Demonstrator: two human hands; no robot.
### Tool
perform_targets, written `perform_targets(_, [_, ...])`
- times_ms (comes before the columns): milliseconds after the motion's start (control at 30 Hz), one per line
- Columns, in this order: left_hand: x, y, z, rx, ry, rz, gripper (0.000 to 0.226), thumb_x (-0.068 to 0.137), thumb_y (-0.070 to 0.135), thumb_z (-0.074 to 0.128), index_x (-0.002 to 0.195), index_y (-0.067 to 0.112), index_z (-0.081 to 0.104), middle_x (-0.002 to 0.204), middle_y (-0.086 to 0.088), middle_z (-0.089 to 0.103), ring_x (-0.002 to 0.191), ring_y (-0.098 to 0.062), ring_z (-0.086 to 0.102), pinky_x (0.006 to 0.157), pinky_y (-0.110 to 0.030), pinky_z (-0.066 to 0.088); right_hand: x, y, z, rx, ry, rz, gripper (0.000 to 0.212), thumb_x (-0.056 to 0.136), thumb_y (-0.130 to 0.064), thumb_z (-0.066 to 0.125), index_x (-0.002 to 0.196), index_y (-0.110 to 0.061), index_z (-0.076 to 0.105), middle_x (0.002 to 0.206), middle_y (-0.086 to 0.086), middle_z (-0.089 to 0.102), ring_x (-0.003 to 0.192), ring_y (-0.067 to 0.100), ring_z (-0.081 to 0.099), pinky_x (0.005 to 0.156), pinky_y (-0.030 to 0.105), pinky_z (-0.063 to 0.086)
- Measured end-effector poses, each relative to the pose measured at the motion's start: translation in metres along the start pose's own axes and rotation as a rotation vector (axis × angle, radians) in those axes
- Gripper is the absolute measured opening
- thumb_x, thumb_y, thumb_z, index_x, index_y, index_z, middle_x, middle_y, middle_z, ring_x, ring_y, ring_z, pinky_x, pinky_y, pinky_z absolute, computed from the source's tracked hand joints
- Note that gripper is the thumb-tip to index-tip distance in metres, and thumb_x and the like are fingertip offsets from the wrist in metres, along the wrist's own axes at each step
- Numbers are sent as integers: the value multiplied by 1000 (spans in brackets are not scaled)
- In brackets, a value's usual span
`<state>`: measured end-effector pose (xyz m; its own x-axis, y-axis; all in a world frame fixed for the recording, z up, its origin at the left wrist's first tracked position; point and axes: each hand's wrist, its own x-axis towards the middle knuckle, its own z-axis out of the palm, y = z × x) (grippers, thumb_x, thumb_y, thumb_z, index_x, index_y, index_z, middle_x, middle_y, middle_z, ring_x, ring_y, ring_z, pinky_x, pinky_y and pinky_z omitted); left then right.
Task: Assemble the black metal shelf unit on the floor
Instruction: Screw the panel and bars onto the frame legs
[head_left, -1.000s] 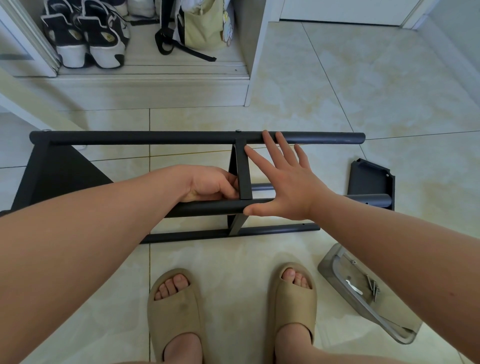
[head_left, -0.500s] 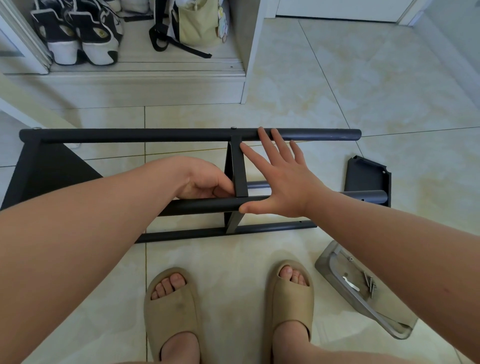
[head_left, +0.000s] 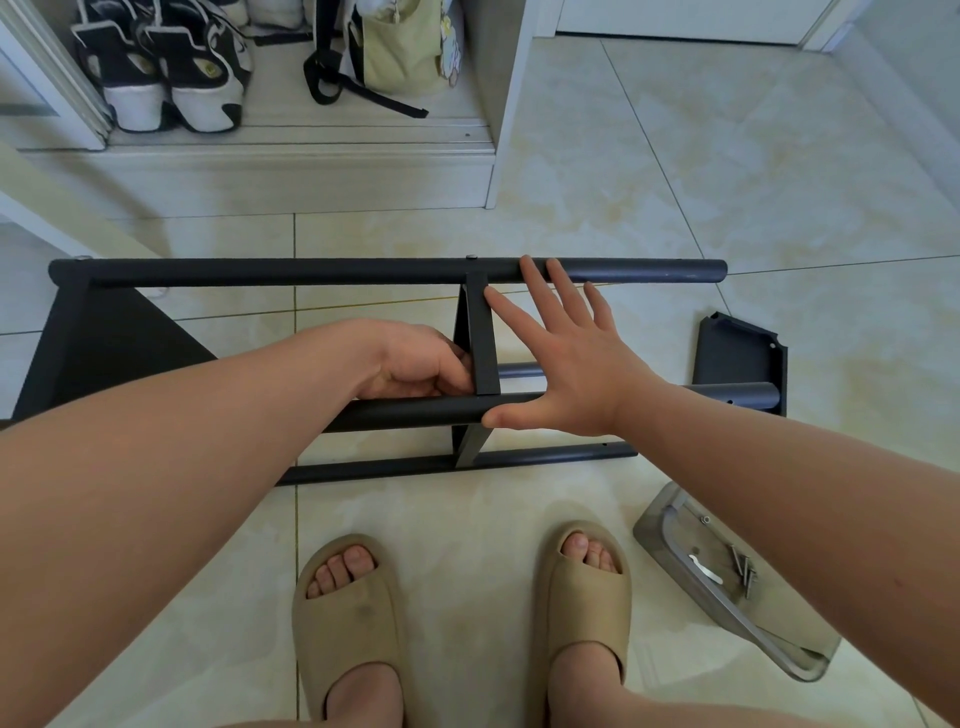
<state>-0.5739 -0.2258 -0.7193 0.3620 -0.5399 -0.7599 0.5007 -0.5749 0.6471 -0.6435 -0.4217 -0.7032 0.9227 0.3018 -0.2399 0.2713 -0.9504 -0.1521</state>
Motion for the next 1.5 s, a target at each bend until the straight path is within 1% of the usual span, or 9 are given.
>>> perform_targets(267, [4,-6,-1,-28,-36,25,17,91,-4,55,98,4,67,90,-10,73,82,-19,70,81,-29,56,0,0,0,0,2,2,119,63,-100,27,159,-41,-11,166,2,-27,152,26,-28,123,58,-6])
perform_targets(400, [3,-8,0,-102,-138,-46,22,97,9,50,90,12,71,81,-3,73,74,-13,68,82,-30,54,0,1,0,-5,-1,3,119,63,-100,27,159,-41,-11,166,2,-27,152,26,-28,123,58,-6])
perform_targets(500, [3,-8,-1,-50,-113,-76,22,98,20,51,91,17,72,75,1,71,69,-11,63,75,-30,51,0,0,0,1,0,4,120,62,-101,27,159,-41,-10,166,1,-27,152,26,-28,123,58,-6])
perform_targets(633, [3,-8,-1,-6,-124,-63,17,96,17,54,88,16,70,69,2,68,59,-8,61,69,-28,49,0,0,-1,2,-1,5,121,62,-101,26,159,-40,-10,166,2,-27,152,26,-27,123,59,-6])
perform_targets(933, [8,-12,-5,-124,-132,-6,20,92,0,51,96,12,67,90,-8,69,81,-20,65,81,-37,51,1,1,0,-4,4,6,120,62,-101,26,159,-42,-11,166,1,-28,152,25,-28,123,58,-6])
perform_targets(1033, [8,-13,-6,-184,-167,-20,28,93,7,50,83,17,74,86,-5,69,80,-19,66,86,-40,52,1,1,1,-2,5,4,119,63,-101,27,159,-42,-12,166,1,-28,152,25,-29,123,58,-7])
perform_targets(1100, [9,-13,-6,-149,-167,-66,26,96,16,51,86,18,75,85,-3,70,78,-16,67,88,-40,53,1,2,1,0,7,2,119,63,-101,27,159,-42,-11,166,1,-28,152,25,-28,123,58,-7])
perform_targets(1300, [11,-13,-6,-91,-144,-54,13,96,11,57,102,15,68,86,-3,73,75,-13,69,78,-32,57,1,1,0,6,7,1,119,62,-100,26,159,-41,-11,166,1,-27,152,25,-28,123,58,-7])
perform_targets(1500, [10,-14,-8,-144,-168,-7,17,92,1,54,99,12,65,92,-6,72,79,-17,70,80,-35,57,0,1,0,7,4,2,119,63,-100,27,159,-41,-11,166,0,-28,152,25,-28,123,57,-7])
